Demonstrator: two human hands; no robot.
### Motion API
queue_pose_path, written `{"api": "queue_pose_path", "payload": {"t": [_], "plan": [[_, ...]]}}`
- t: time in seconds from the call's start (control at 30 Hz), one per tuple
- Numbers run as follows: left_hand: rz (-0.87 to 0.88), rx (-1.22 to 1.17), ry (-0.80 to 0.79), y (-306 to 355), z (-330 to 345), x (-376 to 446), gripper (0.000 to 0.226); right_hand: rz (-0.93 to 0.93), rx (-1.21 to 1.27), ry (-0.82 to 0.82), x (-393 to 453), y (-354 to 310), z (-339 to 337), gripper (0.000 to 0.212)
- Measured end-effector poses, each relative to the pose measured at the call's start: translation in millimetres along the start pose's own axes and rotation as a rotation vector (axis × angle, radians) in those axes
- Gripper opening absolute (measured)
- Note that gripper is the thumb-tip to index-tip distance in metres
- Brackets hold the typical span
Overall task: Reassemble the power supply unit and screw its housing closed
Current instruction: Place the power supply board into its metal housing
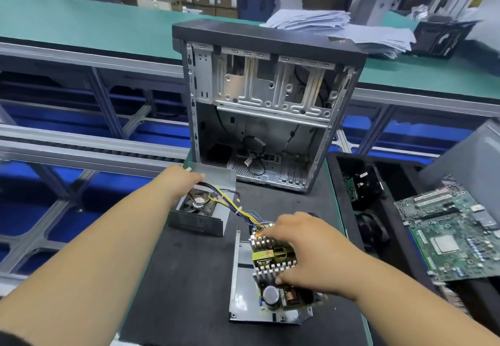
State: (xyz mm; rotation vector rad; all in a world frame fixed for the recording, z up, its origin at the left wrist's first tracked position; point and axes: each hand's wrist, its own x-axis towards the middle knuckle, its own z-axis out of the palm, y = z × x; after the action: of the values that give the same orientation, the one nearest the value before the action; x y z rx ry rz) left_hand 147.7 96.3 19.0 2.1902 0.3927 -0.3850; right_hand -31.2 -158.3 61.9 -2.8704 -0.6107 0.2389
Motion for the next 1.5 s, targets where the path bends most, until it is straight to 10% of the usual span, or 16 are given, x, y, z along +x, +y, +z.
{"api": "queue_pose_path", "payload": {"t": [0.2,0.4,0.5,0.67,0.93,1.23,1.5], "plan": [[0.078,0.383,-0.061,-19,14,3,0.078,0.030,-0.014,-0.015,5,-13,16,0.067],[0.455,0.489,0.205,-12,20,-37,0.056,0.047,0.003,0.002,9,-14,21,0.071],[0.796,0.148,-0.198,-4,18,-75,0.035,0.056,0.009,0.017,10,-13,20,0.072],[1.072,0.490,-0.439,0,27,-114,0.065,0.092,0.084,0.066,11,-11,18,0.074],[1.049,0.463,-0.296,-13,45,-127,0.094,0.137,0.172,0.182,9,-11,23,0.072],[1.024,0.527,-0.276,-23,48,-131,0.075,0.161,0.697,0.189,-2,29,5,0.042],[1.029,0.456,-0.257,-29,56,-137,0.073,0.427,0.406,-0.002,6,75,33,0.067]]}}
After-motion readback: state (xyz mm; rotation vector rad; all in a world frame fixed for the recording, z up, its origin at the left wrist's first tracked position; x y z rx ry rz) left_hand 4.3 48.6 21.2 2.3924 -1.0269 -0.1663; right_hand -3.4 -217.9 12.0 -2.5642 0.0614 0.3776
